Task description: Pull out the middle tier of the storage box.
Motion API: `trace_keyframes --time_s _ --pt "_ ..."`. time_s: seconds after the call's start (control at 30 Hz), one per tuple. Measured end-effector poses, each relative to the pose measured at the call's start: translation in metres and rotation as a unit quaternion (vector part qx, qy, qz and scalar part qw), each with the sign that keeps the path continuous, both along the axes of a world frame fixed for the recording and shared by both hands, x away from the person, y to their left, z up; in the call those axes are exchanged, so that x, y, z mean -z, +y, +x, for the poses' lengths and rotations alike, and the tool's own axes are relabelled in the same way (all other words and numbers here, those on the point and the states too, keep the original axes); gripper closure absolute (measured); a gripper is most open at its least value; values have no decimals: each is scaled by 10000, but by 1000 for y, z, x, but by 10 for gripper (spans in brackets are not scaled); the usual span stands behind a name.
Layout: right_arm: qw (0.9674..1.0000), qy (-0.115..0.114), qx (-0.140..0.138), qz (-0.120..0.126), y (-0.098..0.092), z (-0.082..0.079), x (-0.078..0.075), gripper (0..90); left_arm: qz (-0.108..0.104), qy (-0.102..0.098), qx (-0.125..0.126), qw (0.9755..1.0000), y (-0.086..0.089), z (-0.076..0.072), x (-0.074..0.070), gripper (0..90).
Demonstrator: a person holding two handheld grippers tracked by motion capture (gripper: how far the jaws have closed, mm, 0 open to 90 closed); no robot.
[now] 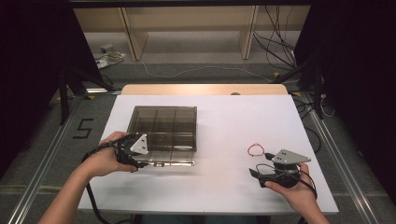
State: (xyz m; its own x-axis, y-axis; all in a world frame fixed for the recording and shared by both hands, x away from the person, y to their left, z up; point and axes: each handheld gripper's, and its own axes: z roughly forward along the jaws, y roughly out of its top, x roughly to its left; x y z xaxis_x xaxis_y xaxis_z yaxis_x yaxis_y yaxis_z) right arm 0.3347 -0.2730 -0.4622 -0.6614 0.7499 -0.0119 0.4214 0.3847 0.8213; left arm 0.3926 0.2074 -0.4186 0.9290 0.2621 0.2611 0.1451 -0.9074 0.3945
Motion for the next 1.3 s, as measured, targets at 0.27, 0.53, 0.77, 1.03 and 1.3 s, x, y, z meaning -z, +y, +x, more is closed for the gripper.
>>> trace_keyframes --time_s 0.27,0.53,0.77,1.03,1.3 --pt "10000 15 -5 -9 0 0 0 160 -67 -80 -147 9998 -2 -4 -2 282" --pt "10000 8 -2 2 0 0 0 160 -235 -129 -170 9995 -5 -8 -2 250" --pt "10000 -13 -5 0 0 0 0 161 -613 -340 -382 9968 -4 -12 -4 256" --pt "10000 -6 -8 -8 0 0 0 160 -1043 -331 -530 9926 -12 -26 -2 239" --pt "10000 4 -12 -3 0 0 0 160 -1614 -321 -767 9834 -17 -38 1 237"
